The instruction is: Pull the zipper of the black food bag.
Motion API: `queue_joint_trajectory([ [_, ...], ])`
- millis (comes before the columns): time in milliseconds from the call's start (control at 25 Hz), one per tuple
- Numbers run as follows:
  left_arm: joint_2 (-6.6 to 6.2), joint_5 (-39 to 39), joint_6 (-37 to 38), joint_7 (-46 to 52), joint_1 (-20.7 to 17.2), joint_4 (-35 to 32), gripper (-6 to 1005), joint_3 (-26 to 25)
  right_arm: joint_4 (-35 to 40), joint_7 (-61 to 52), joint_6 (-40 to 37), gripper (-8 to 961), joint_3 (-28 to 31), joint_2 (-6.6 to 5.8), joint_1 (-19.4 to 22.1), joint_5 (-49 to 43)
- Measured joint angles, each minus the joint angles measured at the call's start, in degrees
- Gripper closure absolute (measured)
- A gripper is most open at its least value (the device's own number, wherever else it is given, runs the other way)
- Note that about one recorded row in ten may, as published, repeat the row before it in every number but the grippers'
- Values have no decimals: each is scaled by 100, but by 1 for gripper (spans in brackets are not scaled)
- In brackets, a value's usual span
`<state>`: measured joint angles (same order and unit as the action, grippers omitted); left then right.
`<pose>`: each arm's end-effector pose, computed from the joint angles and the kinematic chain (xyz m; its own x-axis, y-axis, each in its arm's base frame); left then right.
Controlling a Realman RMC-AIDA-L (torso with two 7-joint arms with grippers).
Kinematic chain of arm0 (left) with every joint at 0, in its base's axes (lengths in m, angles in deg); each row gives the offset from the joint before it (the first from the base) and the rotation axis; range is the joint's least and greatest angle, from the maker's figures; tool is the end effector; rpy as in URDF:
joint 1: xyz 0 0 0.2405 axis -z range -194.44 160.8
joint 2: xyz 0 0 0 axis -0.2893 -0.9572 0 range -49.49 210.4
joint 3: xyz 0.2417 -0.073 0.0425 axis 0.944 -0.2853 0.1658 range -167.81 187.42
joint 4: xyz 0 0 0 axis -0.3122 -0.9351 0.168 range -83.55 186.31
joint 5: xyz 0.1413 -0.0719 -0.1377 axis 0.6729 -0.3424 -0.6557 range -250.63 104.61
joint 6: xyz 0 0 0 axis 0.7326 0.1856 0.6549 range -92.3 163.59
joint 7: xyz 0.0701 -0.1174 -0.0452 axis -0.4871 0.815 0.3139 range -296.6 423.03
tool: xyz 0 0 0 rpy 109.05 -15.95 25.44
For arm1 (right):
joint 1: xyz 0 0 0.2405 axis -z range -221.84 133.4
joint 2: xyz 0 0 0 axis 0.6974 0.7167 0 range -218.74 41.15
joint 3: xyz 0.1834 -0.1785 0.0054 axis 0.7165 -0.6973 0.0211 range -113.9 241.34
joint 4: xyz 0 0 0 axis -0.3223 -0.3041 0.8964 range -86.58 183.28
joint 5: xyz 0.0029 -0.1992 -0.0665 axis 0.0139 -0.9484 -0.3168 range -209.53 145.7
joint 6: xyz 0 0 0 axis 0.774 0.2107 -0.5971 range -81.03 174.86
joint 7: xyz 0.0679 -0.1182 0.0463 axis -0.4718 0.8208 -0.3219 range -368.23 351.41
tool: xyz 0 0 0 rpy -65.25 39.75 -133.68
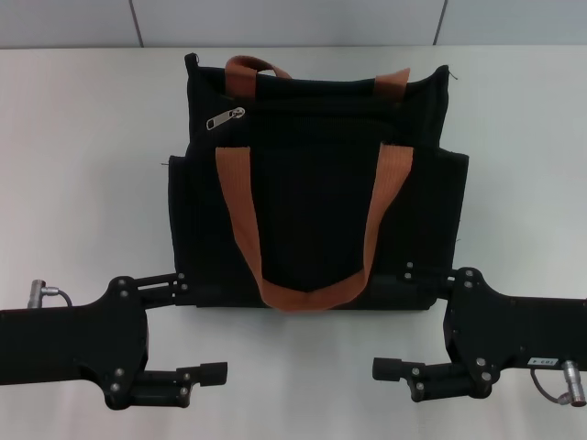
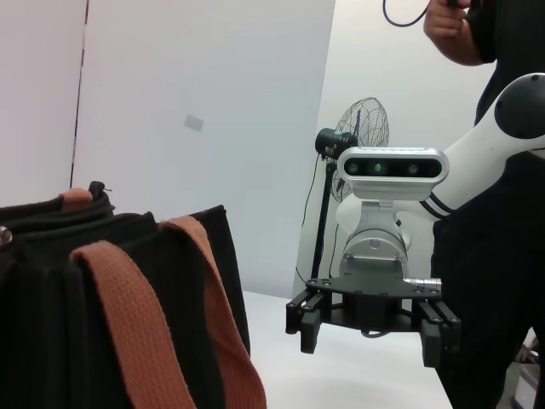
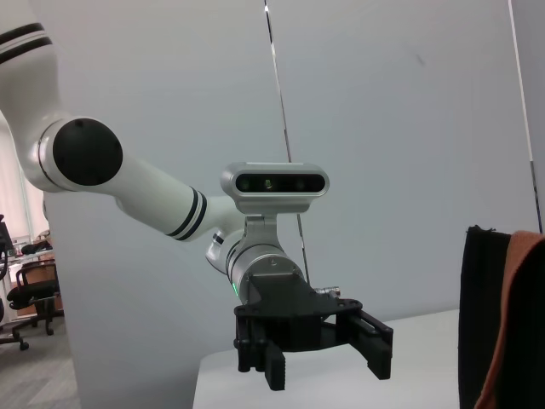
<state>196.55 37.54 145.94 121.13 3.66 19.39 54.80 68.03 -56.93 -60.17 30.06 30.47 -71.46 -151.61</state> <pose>-0.2845 0.2355 0.0051 0.7848 0.1513 0.6010 0.1759 -0.9842 0.0181 0.2638 0.2428 -0.0365 0.7303 -0.1187 -0.6728 -0.1515 -0.9884 0.0100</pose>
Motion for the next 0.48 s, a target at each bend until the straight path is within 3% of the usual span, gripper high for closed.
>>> queue_joint_trajectory([
  [480,1,-8,53,6,-6,0,249,-1,-16,8,-22,121,0,-8,7,-1],
])
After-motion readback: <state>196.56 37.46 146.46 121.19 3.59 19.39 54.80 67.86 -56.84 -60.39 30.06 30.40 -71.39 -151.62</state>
